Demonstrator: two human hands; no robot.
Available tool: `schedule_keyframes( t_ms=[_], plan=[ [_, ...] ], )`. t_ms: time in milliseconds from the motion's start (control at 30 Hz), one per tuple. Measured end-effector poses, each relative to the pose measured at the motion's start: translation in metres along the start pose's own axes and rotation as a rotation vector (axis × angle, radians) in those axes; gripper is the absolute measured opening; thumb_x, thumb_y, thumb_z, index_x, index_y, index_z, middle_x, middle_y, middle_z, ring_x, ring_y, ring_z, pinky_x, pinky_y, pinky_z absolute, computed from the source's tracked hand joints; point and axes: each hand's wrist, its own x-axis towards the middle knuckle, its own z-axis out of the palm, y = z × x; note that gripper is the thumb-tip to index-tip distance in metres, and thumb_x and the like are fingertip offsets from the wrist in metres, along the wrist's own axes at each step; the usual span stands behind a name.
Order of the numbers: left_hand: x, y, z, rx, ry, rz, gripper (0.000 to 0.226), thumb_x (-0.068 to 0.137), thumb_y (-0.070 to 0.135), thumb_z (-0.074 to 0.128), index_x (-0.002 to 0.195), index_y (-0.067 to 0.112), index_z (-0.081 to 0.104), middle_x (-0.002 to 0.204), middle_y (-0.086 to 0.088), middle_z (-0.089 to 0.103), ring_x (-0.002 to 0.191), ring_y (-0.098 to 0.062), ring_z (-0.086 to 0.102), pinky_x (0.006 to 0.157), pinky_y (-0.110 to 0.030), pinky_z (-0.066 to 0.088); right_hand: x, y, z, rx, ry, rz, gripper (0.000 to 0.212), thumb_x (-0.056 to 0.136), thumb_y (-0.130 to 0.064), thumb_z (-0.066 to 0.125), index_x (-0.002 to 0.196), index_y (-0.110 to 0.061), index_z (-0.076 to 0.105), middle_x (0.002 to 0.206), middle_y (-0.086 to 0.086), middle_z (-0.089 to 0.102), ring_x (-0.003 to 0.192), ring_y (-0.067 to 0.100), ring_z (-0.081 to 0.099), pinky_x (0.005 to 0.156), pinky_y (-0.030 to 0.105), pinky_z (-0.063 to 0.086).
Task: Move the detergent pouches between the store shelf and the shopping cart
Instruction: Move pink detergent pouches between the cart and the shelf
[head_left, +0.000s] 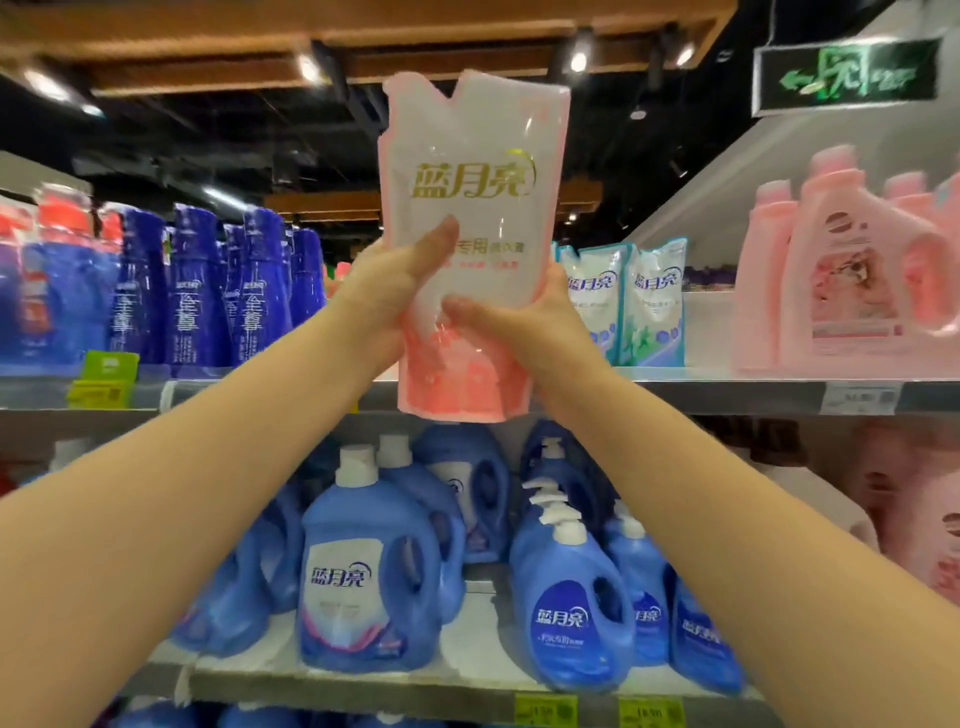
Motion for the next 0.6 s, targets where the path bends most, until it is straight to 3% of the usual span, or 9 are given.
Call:
schedule_keyframes(
  t_ms=[67,167,300,400,500,600],
  plan=[
    [0.024,-0.008,-0.012,0.012,0.015,0.015,0.058,0.076,0.030,0.065,0.129,0.009,0.053,0.117,-0.011,0.066,0.103,-0.027,0.066,0.082,-0.041,0.057,0.029,0.011,0.007,-0.036,-0.047,0.006,0.088,0.055,-0.032,0.088,0.130,-0.020,0.043,0.111,-0.002,0.065,0.101,0.018,0.064,0.086,0.040,0.055],
    [0.062,-0.018,-0.024,0.013,0.003,0.032,0.059,0.075,0.030,0.064,0.129,0.008,0.052,0.116,-0.011,0.066,0.101,-0.027,0.067,0.076,-0.039,0.057,0.074,0.024,0.008,-0.024,-0.135,0.008,0.050,0.067,-0.026,0.083,0.112,-0.017,0.063,0.102,0.005,0.072,0.091,0.021,0.070,0.078,0.036,0.058],
    [0.111,-0.026,-0.041,0.046,0.031,0.080,0.053,0.080,0.027,0.061,0.128,0.007,0.053,0.116,-0.012,0.066,0.100,-0.028,0.067,0.072,-0.037,0.057,0.130,0.039,0.015,-0.047,-0.198,0.035,0.021,0.072,-0.028,0.080,0.088,-0.023,0.066,0.091,0.005,0.073,0.084,0.022,0.071,0.077,0.037,0.059],
    [0.141,-0.036,-0.059,0.093,0.061,0.094,0.043,0.089,0.023,0.057,0.129,0.008,0.052,0.118,-0.012,0.065,0.101,-0.027,0.067,0.074,-0.036,0.058,0.164,0.052,0.028,-0.037,-0.197,0.048,0.022,0.071,-0.027,0.080,0.088,-0.022,0.065,0.091,0.004,0.072,0.084,0.021,0.070,0.077,0.037,0.059],
    [0.164,-0.051,-0.081,0.122,0.069,0.094,0.043,0.090,0.023,0.056,0.130,0.008,0.051,0.120,-0.012,0.064,0.103,-0.028,0.066,0.077,-0.038,0.058,0.185,0.073,0.043,-0.055,-0.190,0.047,0.039,0.072,-0.026,0.080,0.106,-0.016,0.066,0.096,0.004,0.071,0.086,0.019,0.069,0.078,0.035,0.058],
    [0.180,-0.069,-0.106,0.137,0.084,0.043,0.044,0.089,0.024,0.058,0.129,0.008,0.051,0.118,-0.013,0.065,0.102,-0.028,0.066,0.077,-0.041,0.058,0.200,0.095,0.057,-0.077,-0.209,0.101,0.046,0.071,-0.027,0.080,0.110,-0.011,0.063,0.097,0.006,0.070,0.086,0.019,0.068,0.071,0.032,0.058]
  ],
)
